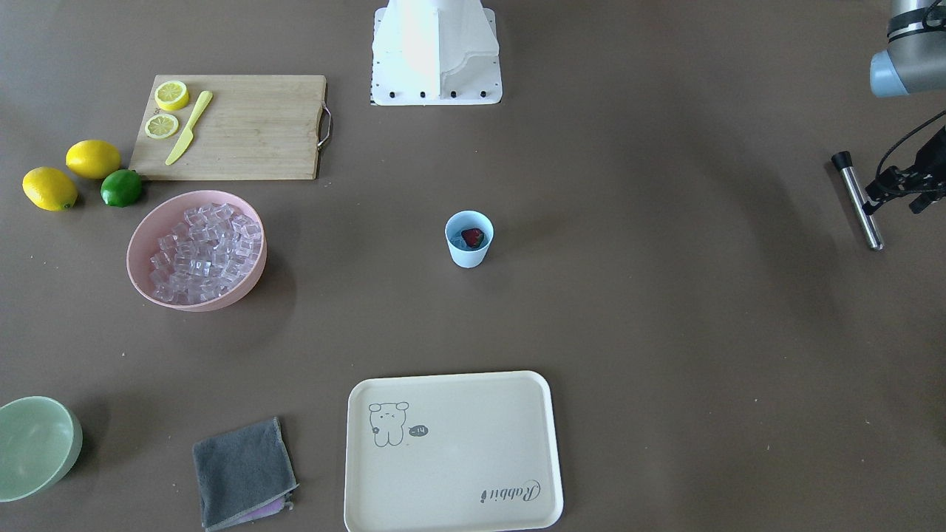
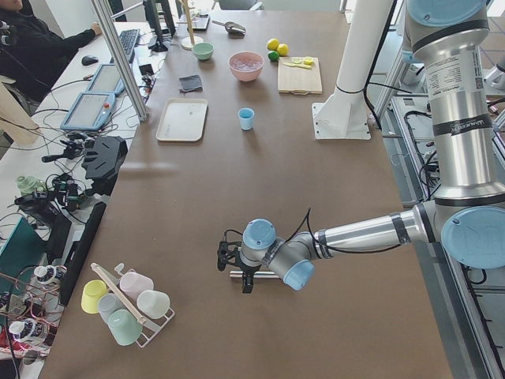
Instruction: Mash ice and strawberries in cup
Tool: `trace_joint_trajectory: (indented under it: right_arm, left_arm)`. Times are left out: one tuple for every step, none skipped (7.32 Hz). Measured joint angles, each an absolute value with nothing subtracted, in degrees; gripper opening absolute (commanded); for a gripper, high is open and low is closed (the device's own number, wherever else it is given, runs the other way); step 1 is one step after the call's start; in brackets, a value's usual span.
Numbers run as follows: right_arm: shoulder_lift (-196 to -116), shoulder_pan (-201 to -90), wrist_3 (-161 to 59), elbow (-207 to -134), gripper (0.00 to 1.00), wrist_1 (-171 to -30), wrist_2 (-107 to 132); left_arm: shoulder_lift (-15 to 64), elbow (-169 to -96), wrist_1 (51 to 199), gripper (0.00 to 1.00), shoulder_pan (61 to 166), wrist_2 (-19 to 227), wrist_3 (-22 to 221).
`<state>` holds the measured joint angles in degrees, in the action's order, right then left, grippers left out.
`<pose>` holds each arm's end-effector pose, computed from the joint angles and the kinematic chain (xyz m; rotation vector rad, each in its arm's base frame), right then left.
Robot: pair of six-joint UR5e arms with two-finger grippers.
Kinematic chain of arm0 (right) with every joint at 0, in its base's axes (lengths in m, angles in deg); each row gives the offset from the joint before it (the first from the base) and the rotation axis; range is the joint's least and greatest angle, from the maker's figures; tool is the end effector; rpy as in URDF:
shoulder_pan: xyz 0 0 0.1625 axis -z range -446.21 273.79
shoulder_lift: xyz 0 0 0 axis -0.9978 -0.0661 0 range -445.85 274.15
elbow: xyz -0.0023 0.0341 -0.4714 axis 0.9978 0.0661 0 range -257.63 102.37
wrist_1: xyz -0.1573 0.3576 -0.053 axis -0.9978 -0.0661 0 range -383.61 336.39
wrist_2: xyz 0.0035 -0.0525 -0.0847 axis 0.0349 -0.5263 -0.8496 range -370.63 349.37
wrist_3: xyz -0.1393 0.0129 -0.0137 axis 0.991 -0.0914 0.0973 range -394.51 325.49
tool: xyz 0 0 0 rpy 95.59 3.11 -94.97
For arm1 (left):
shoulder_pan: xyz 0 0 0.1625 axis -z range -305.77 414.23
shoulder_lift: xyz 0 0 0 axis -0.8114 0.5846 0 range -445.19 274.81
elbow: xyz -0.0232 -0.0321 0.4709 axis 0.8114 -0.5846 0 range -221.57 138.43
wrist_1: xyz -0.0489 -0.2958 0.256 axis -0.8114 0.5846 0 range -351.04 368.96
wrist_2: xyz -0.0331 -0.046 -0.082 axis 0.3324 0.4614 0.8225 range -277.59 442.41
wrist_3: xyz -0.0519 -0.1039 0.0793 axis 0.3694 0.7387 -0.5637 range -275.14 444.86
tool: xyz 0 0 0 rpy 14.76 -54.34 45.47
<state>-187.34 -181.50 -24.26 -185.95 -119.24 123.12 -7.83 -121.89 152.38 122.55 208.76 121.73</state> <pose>0.0706 -0.3711 0.6810 0.1230 -0.7542 -0.0905 0.0954 -0.3750 0.8100 0.1547 0.7951 -0.0784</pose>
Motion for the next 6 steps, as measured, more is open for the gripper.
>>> trace_joint_trajectory:
  right_arm:
    - [-187.44, -181.57, -24.22, -186.04, 0.99, -119.24, 123.13]
    - [-187.49, -181.59, -24.17, -186.09, 0.99, -119.24, 123.12]
    - [-187.52, -181.59, -24.15, -186.12, 0.99, -119.24, 123.1]
    - [-187.54, -181.59, -24.14, -186.13, 0.99, -119.24, 123.1]
    - [-187.54, -181.62, -24.14, -186.13, 0.99, -119.24, 123.07]
    - [-187.54, -181.67, -24.14, -186.15, 0.99, -119.24, 123.06]
  left_arm:
    - [-7.87, -121.24, 153.34, 0.98, 121.95, 208.65, 121.88]
    - [-7.89, -121.01, 153.75, 0.97, 121.06, 208.56, 122.32]
    - [-7.88, -120.91, 154.36, 0.92, 120.02, 208.49, 123.03]
    - [-7.83, -120.54, 155.27, 0.84, 119.08, 208.35, 123.37]
    - [-7.8, -119.96, 155.9, 0.58, 118.43, 208.08, 123.48]
    - [-7.75, -119.57, 156.26, 0.4, 117.99, 207.83, 123.48]
